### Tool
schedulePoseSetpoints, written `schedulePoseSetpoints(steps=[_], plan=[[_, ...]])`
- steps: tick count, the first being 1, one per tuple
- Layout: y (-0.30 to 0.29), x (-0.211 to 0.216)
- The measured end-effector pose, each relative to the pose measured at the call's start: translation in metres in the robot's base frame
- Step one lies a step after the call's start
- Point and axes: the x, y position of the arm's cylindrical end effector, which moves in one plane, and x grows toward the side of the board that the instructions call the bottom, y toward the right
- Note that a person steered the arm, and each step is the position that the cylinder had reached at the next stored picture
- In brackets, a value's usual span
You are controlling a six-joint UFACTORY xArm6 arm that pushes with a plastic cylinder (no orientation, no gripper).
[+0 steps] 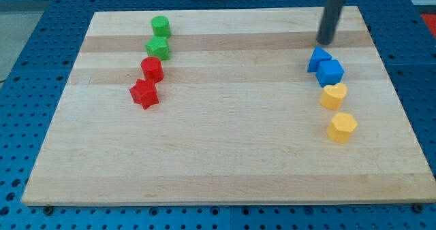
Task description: Move the blue cube to the top center
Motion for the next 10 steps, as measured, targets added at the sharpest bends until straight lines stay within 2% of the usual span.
schedulePoseSetpoints(steps=[3,4,6,7,10], plan=[[-0.029,0.080],[-0.034,0.082],[-0.061,0.141],[-0.078,0.150],[-0.085,0.138]])
